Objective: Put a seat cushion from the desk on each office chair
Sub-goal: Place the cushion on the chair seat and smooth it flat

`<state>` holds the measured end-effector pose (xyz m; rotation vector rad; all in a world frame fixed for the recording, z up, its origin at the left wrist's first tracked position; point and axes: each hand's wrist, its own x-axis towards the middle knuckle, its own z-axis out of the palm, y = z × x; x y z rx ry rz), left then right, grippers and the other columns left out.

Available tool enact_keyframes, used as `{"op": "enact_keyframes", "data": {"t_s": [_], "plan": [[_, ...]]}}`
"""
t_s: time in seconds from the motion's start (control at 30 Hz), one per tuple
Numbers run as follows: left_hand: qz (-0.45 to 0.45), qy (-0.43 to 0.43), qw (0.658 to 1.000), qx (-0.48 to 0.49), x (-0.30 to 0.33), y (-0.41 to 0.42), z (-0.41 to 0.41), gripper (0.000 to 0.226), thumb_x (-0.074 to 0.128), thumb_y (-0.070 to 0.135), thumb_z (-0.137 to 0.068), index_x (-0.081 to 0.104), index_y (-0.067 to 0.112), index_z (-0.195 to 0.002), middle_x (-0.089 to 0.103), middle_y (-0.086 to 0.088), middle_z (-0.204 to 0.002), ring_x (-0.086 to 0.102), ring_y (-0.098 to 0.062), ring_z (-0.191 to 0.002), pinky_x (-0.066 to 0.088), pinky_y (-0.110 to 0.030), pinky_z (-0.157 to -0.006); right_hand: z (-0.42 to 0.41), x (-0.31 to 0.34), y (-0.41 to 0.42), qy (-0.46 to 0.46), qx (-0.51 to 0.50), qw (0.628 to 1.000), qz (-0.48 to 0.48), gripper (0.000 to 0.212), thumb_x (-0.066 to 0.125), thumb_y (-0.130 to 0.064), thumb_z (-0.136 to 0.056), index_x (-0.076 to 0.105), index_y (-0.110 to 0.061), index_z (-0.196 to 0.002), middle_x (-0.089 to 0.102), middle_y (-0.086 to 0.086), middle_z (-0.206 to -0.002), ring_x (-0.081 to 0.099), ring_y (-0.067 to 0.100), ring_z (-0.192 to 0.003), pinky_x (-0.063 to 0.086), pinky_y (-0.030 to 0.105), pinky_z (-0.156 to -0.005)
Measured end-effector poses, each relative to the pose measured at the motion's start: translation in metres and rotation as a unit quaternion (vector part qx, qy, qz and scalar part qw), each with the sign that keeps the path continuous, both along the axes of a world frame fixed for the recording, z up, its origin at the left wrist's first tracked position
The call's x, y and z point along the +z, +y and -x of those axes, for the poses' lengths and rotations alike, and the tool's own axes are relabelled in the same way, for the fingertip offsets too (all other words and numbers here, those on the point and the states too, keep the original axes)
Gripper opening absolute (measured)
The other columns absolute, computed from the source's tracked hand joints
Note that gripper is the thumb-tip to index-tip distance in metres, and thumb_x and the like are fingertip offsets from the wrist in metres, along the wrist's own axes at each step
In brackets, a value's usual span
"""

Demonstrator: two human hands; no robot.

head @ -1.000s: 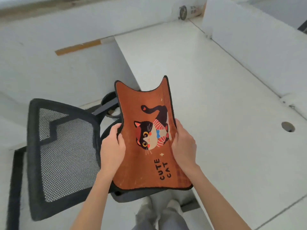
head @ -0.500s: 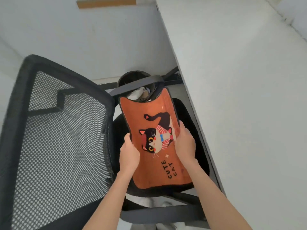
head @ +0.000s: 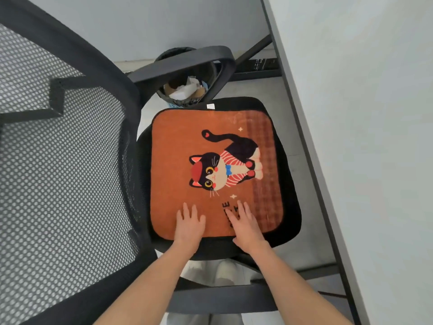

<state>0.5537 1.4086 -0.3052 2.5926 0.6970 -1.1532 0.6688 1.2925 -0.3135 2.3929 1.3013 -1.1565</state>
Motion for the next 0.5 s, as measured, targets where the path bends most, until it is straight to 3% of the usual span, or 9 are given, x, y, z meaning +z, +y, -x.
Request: {"op": "enact_keyframes", "data": {"t_s": [0.2, 0.3, 0.5], "plan": [[-0.002, 0.015, 0.998, -0.058, -0.022, -0.004, 0.005, 0.027, 0.035, 0.007, -0.096, 0.038, 0.002, -0.122, -0.001, -0.038, -0.149, -0.002, -0.061, -0.134, 0.025, -0.066, -0.105, 0.005, -0.012, 0.001, -0.030, 0.068, 0.997, 0.010, 0.079, 0.052, -0.009, -0.088, 0.001, -0.021, -0.147, -0.012, 0.025, -0.153, -0.015, 0.043, -0.140, 0.003, 0.057, -0.114], [-0.001, 0.032, 0.998, -0.060, -0.024, -0.007, 0.010, 0.027, 0.031, 0.008, -0.097, 0.046, -0.002, -0.117, -0.007, -0.038, -0.149, -0.007, -0.060, -0.134, 0.024, -0.067, -0.105, 0.006, -0.009, 0.002, -0.042, 0.095, 0.994, 0.025, 0.077, 0.048, -0.008, -0.090, -0.002, -0.019, -0.147, -0.013, 0.027, -0.152, -0.016, 0.046, -0.139, 0.004, 0.059, -0.113], [0.038, 0.029, 0.998, -0.045, -0.017, -0.006, 0.007, 0.025, 0.029, 0.009, -0.097, 0.041, 0.003, -0.118, -0.009, -0.033, -0.151, -0.004, -0.057, -0.136, 0.031, -0.066, -0.103, -0.007, 0.001, 0.002, -0.052, 0.108, 0.992, 0.022, 0.071, 0.040, 0.000, -0.091, 0.000, -0.017, -0.148, -0.012, 0.023, -0.154, -0.016, 0.041, -0.141, -0.001, 0.057, -0.114]]}}
